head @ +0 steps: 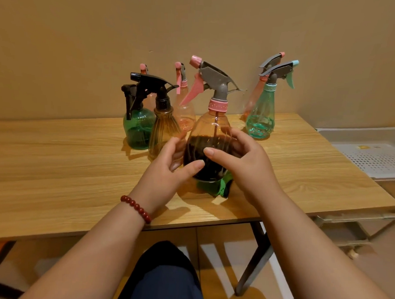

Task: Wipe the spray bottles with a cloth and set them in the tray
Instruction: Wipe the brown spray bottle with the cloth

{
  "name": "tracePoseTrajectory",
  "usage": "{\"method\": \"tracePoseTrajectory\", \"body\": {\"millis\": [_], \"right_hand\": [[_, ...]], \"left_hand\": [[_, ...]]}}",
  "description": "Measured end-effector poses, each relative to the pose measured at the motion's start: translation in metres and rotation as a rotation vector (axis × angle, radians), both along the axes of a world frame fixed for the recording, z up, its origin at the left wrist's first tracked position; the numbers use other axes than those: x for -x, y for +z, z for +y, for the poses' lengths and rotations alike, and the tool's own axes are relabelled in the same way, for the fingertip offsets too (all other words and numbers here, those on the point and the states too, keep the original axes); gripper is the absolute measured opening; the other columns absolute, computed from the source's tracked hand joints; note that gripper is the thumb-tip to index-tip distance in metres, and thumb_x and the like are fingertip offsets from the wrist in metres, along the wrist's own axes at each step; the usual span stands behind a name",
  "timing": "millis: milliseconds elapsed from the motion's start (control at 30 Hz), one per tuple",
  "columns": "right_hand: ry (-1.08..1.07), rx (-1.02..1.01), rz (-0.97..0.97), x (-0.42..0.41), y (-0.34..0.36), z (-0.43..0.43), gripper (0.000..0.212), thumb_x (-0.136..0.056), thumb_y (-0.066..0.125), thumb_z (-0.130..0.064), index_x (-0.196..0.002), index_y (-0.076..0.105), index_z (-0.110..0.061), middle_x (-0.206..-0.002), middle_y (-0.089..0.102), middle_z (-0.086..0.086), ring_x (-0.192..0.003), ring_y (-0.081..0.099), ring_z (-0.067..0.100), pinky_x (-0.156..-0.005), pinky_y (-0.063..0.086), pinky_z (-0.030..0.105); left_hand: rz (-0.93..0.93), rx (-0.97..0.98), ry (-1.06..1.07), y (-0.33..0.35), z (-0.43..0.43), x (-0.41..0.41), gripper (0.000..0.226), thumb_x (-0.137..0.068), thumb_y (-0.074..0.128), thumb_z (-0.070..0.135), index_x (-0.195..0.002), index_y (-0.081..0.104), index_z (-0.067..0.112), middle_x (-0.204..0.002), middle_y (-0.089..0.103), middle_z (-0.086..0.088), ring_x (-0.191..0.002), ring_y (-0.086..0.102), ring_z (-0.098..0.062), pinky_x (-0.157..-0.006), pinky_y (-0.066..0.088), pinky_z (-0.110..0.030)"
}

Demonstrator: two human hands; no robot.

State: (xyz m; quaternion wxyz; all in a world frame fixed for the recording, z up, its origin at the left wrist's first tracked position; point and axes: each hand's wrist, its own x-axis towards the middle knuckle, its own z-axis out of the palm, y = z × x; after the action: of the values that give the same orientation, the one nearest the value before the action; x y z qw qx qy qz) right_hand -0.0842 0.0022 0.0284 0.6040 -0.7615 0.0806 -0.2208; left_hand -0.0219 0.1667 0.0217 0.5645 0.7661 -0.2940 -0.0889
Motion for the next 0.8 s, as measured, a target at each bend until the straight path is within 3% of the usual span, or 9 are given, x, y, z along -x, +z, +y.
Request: {"method": "tracePoseTrajectory", "body": {"millis": [67,167,267,333,433,500,600,700,800], "right_hand": [[0.051,-0.022,0.008,0.002,0.0,0.005,0.073,-0.06,0.084,-0.046,-0.126,0.059,-0.026,-0.112,0.069,-0.008,-0.106,0.064,0.006,-0.092,0.055,0.036],[0.119,-0.035,0.019,0.001,-0.005,0.018,0.067,-0.063,0.083,-0.042,-0.125,0.06,-0.027,-0.113,0.07,-0.009,-0.108,0.064,0.006,-0.094,0.053,0.037],[0.147,0.023,0.045,-0.001,-0.01,0.029,0.068,-0.066,0.076,-0.051,-0.129,0.056,-0.037,-0.12,0.065,-0.015,-0.113,0.059,0.001,-0.096,0.051,0.032],[0.183,0.072,0.049,-0.001,-0.01,0.033,0.055,-0.077,0.068,-0.051,-0.129,0.053,-0.042,-0.122,0.062,-0.019,-0.112,0.056,-0.006,-0.095,0.049,0.023],[0.078,0.13,0.012,0.003,-0.009,0.031,0.066,-0.078,0.047,-0.059,-0.138,0.049,-0.03,-0.13,0.051,-0.023,-0.114,0.047,-0.015,-0.091,0.037,0.002],[-0.089,0.314,0.036,0.002,-0.017,0.026,0.059,-0.087,0.043,-0.058,-0.138,0.05,-0.028,-0.134,0.052,-0.016,-0.125,0.045,-0.002,-0.1,0.036,0.013],[-0.183,0.762,0.31,-0.001,-0.034,0.023,0.051,-0.096,0.042,-0.052,-0.142,0.045,-0.03,-0.149,0.041,-0.006,-0.141,0.03,0.016,-0.114,0.025,0.037],[-0.167,0.913,0.456,-0.002,-0.044,0.024,0.054,-0.095,0.043,-0.055,-0.143,0.041,-0.032,-0.154,0.033,-0.008,-0.143,0.023,0.02,-0.114,0.021,0.04],[-0.177,0.938,0.326,-0.002,-0.043,0.024,0.04,-0.095,0.052,-0.043,-0.133,0.055,-0.03,-0.136,0.054,-0.009,-0.124,0.042,0.021,-0.103,0.035,0.035]], "left_hand": [[0.037,0.05,-0.043,0.002,0.006,-0.001,0.068,-0.079,0.065,0.054,-0.133,0.024,0.049,-0.124,0.045,0.029,-0.114,0.047,0.017,-0.092,0.045,-0.013],[0.005,0.029,-0.046,0.004,0.013,0.006,0.062,-0.071,0.062,0.048,-0.122,0.027,0.054,-0.115,0.043,0.035,-0.105,0.045,0.028,-0.077,0.042,0.0],[-0.038,0.031,0.006,0.0,0.02,0.01,0.055,-0.069,0.062,0.051,-0.116,0.034,0.056,-0.114,0.047,0.035,-0.101,0.046,0.028,-0.077,0.044,-0.004],[-0.028,0.066,0.025,-0.004,0.025,0.009,0.057,-0.07,0.062,0.051,-0.121,0.037,0.052,-0.118,0.053,0.027,-0.105,0.052,0.019,-0.079,0.048,-0.008],[-0.053,0.089,0.057,-0.007,0.029,0.009,0.059,-0.073,0.062,0.047,-0.127,0.038,0.044,-0.12,0.053,0.024,-0.105,0.051,0.02,-0.078,0.044,-0.002],[-0.063,0.095,0.091,-0.009,0.03,0.008,0.068,-0.073,0.062,0.049,-0.135,0.037,0.037,-0.122,0.052,0.024,-0.106,0.049,0.021,-0.078,0.042,0.0],[-0.053,0.118,0.132,-0.013,0.031,0.006,0.073,-0.072,0.062,0.051,-0.138,0.038,0.032,-0.123,0.051,0.024,-0.108,0.049,0.019,-0.081,0.042,0.0],[-0.053,0.128,0.16,-0.018,0.03,0.006,0.068,-0.071,0.061,0.051,-0.133,0.037,0.038,-0.117,0.049,0.029,-0.102,0.048,0.026,-0.079,0.041,0.002],[-0.046,0.124,0.172,-0.02,0.029,0.005,0.065,-0.07,0.06,0.051,-0.129,0.036,0.041,-0.113,0.047,0.033,-0.097,0.045,0.03,-0.075,0.04,0.004]]}}
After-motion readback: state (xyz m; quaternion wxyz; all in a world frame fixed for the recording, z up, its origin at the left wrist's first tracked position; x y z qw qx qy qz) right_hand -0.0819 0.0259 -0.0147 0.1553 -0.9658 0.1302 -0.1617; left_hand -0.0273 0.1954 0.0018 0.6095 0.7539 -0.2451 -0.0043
